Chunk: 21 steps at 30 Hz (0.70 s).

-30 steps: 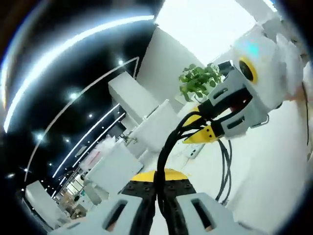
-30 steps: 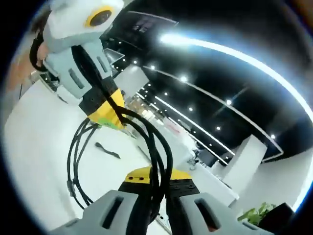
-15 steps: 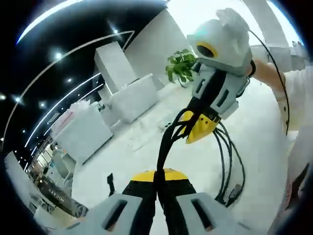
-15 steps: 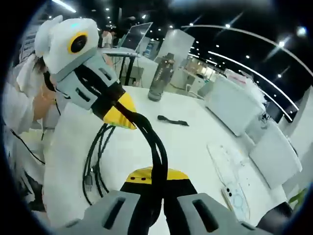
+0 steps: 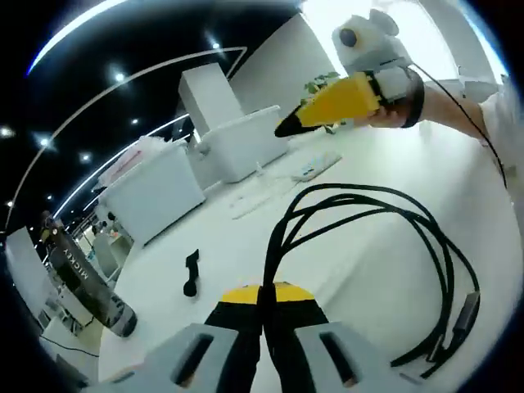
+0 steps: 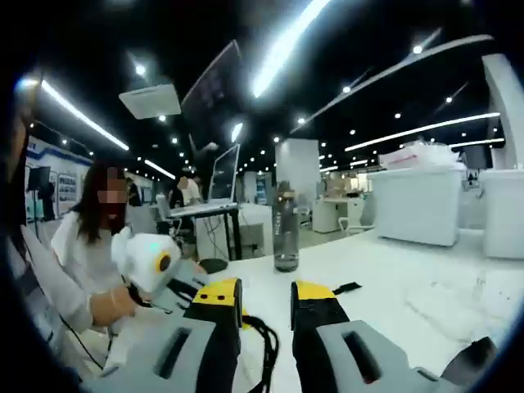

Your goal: Coil the Type-C to USB data cable on the desktop and secure it with Velcro straps.

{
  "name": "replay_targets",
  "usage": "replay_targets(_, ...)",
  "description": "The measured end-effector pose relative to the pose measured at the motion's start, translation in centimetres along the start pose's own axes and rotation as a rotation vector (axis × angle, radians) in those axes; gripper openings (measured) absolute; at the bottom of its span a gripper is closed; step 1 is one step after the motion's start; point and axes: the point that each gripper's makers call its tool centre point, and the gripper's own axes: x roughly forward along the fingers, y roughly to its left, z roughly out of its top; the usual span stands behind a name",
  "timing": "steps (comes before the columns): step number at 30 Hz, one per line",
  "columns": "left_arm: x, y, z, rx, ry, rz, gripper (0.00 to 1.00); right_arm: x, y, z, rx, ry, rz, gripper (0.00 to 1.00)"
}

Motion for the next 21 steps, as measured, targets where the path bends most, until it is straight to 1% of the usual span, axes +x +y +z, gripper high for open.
replay_targets(1, -0.4, 0.4, 0.0, 0.008, -0.027, 0.014, 0.04, 0.9, -0.9, -0.6, -0.095, 0.031, -0.018, 0.23)
replay_targets(2, -0.7, 0.7, -0.1, 0.007, -0.042, 0.025, 0.04, 1.9, -1.7, -1.4, -0.166, 0.056, -0.034, 0.23)
replay_targets(3, -0.9, 0.8, -0.1, 0.017, -0.054, 0.027, 0.04, 3.6, -2.2, -2.7, -0.234, 0.088, -0.033, 0.23)
replay_targets(4, -1.1, 1.0, -0.1, 0.012, -0.065, 0.035, 0.05, 5.0, -2.2, -4.1, -0.267, 0.114, -0.027, 0.23)
replay_targets(6, -1.4, 1.3, -0.3, 0.0, -0.071, 0.05, 0.05, 7.7, -2.1, -6.6, -0.339, 0.159, 0.012, 0.24)
replay_targets(7, -1.5, 1.5, -0.4, -0.004, -0.073, 0.056, 0.05, 8.9, -2.5, -7.7, -0.4, 0.183, 0.009, 0.24)
replay_targets(9, -1.4, 1.6, -0.6, -0.017, -0.074, 0.058, 0.05, 11.3, -3.9, -10.4, -0.531, 0.269, 0.003, 0.23)
replay_targets(10, -1.3, 1.6, -0.6, -0.023, -0.075, 0.055, 0.05, 11.9, -4.5, -11.1, -0.556, 0.292, -0.009, 0.23)
replay_targets(11, -1.3, 1.6, -0.7, -0.023, -0.073, 0.054, 0.05, 12.9, -5.3, -12.0, -0.606, 0.315, -0.006, 0.23)
replay_targets(12, -1.3, 1.6, -0.8, -0.027, -0.07, 0.054, 0.05, 13.8, -5.7, -12.6, -0.617, 0.323, -0.015, 0.22)
replay_targets(13, -1.3, 1.6, -0.8, -0.031, -0.071, 0.052, 0.05, 14.6, -6.1, -12.7, -0.643, 0.318, -0.014, 0.21)
replay_targets(15, -1.4, 1.6, -0.7, -0.034, -0.076, 0.053, 0.05, 15.8, -5.6, -13.3, -0.672, 0.308, 0.02, 0.2)
replay_targets(16, -1.4, 1.6, -0.7, -0.034, -0.077, 0.053, 0.05, 16.0, -5.7, -13.3, -0.683, 0.314, 0.016, 0.2)
replay_targets(17, -1.4, 1.6, -0.6, -0.032, -0.081, 0.051, 0.05, 16.9, -5.2, -13.9, -0.721, 0.334, 0.06, 0.2)
replay_targets(18, -1.4, 1.6, -0.6, -0.031, -0.081, 0.05, 0.05, 17.2, -4.8, -14.1, -0.744, 0.335, 0.085, 0.2)
replay_targets(19, -1.4, 1.6, -0.5, -0.03, -0.081, 0.05, 0.05, 17.5, -4.3, -13.8, -0.778, 0.316, 0.097, 0.2)
replay_targets(21, -1.4, 1.6, -0.4, -0.029, -0.085, 0.048, 0.05, 17.8, -3.9, -13.5, -0.846, 0.318, 0.118, 0.19)
